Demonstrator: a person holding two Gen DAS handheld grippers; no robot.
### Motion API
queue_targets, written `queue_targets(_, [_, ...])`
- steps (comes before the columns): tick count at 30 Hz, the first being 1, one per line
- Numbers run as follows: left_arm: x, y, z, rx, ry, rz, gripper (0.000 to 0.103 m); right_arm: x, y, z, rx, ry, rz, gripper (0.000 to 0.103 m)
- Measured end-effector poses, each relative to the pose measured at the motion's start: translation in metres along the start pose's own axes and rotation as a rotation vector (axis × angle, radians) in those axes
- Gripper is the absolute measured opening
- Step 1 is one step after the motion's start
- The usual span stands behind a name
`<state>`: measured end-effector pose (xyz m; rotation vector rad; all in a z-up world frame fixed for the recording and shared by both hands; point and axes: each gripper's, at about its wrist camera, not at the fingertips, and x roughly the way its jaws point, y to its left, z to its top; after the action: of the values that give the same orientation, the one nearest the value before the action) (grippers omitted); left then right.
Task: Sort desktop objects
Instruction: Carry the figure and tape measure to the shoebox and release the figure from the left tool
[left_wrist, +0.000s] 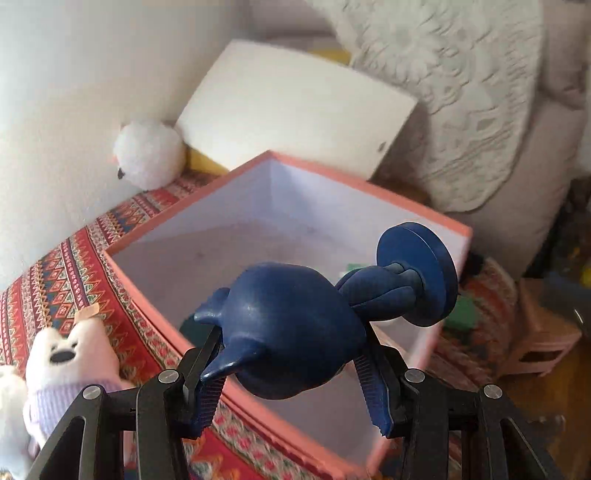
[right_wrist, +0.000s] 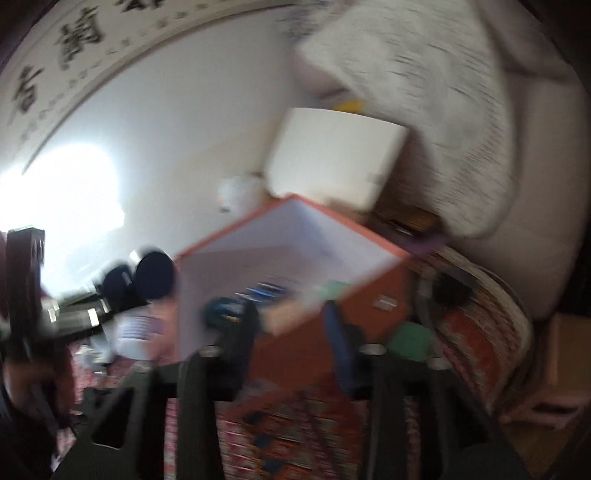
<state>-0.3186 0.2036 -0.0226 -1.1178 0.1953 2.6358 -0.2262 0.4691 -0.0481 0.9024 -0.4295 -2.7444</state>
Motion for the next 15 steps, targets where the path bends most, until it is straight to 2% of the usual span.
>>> queue_targets(2, [0.024, 0.001, 0.009, -0.005, 0.036, 0.027, 0.054, 0.013, -0.033, -0.017, 0.02, 0.065, -0.066, 0.045])
queue_targets(6, [0.055, 0.004, 0.019, -0.052, 0.091, 0.071, 0.057, 0.047, -0.076, -0.041, 0.056, 0.185, -0.135, 0.045])
queue_targets(7, [0.058, 0.005, 0.02, -0.056, 0.095, 0.083, 0.064, 0.058, -0.081, -0.044, 0.052, 0.205, -0.146, 0.047])
queue_targets(8, [0.059, 0.005, 0.021, -0.05, 0.086, 0.092, 0.077, 0.068, -0.085, -0.047, 0.048, 0.222, -0.156, 0.054])
queue_targets(10, [0.051, 0.007, 0.025, -0.038, 0.039, 0.124, 0.095, 0.087, -0.087, -0.05, 0.042, 0.241, -0.163, 0.061])
queue_targets(12, [0.042, 0.009, 0.029, -0.032, -0.008, 0.154, 0.098, 0.104, -0.087, -0.052, 0.039, 0.261, -0.169, 0.062])
queue_targets(15, [0.029, 0.019, 0.031, -0.055, -0.031, 0.147, 0.098, 0.131, -0.09, -0.054, 0.036, 0.287, -0.192, 0.063])
